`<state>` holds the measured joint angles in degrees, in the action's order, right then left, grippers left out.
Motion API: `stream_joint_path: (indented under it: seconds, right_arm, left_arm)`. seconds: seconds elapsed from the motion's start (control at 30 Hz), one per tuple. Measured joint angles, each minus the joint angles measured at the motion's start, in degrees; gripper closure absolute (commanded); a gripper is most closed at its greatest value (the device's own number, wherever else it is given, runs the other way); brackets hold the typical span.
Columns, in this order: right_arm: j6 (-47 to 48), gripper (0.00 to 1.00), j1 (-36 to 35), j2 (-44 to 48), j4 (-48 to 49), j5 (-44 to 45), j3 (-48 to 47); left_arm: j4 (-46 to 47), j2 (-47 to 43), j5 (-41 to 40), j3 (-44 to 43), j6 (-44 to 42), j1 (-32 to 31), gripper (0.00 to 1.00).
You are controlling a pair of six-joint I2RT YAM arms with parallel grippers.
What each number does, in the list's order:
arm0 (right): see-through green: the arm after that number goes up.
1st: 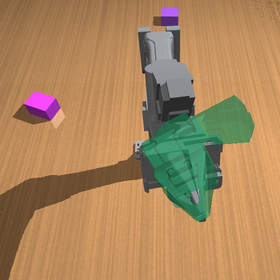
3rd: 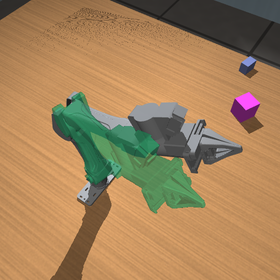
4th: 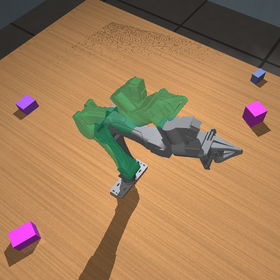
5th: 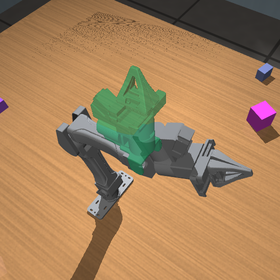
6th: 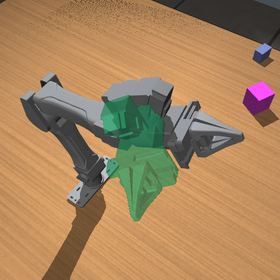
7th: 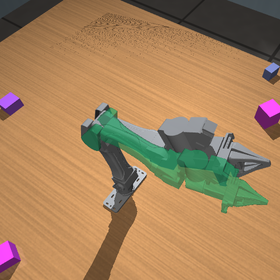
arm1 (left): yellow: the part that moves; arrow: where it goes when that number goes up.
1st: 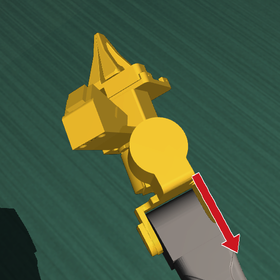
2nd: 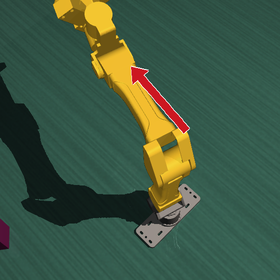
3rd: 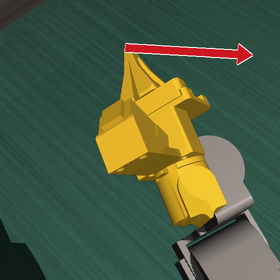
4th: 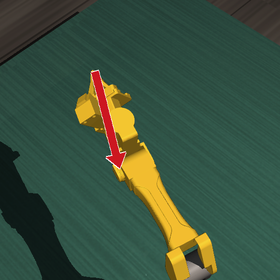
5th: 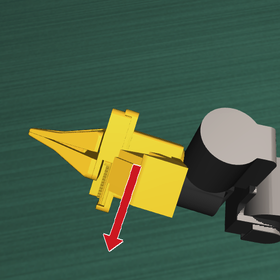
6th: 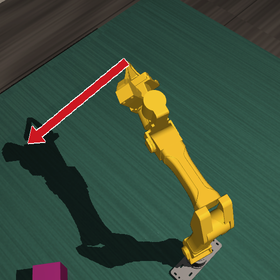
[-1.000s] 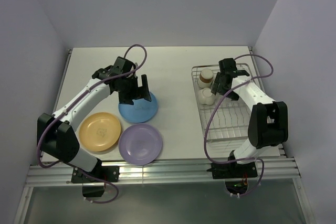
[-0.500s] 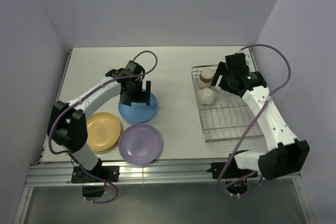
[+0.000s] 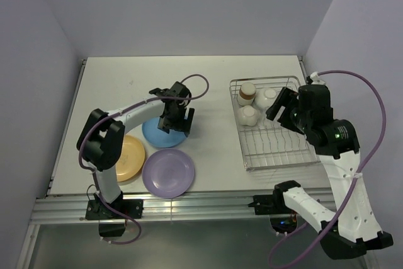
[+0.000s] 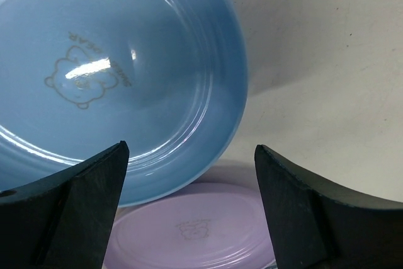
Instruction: Load the mixed dishes into the dish rack
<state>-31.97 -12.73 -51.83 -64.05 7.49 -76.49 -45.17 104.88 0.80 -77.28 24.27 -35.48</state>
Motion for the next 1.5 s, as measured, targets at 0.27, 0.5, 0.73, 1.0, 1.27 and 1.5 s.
stream_joint_path:
  seconds: [0.27, 0.5, 0.73, 1.0, 1.27, 1.5]
  right_arm:
    - [-0.11, 0.18, 0.00, 2.64, -3.61, -1.20, -1.05]
    - [-0.09, 0.19, 0.00, 4.07, -4.55, -1.27, -1.62]
    - [-0.11, 0.20, 0.00, 5.25, -4.59, -1.81, -1.62]
    - [0.07, 0.20, 0.00, 5.18, -4.57, -2.97, -1.62]
    - [1.36, 0.18, 0.00, -0.37, -4.59, -6.03, -3.87]
    - [3.26, 0.16, 0.00, -11.28, -4.02, -13.22, -13.11]
  left_arm:
    - [2.80, 2.95, -2.27, 0.17, -0.35, -2.49, 0.23]
    - [5.62, 3.87, -9.75, 1.68, -0.59, -5.64, 0.35]
    - [7.91, 5.14, -15.30, 2.99, -0.59, -7.80, 0.67]
    - [6.19, 5.14, -23.91, 1.60, -2.78, -9.20, 1.00]
    - [-3.50, 3.21, -16.96, -14.69, -2.73, -8.50, 1.00]
    - [-5.99, -4.48, -0.76, -29.99, -0.28, -7.52, 1.00]
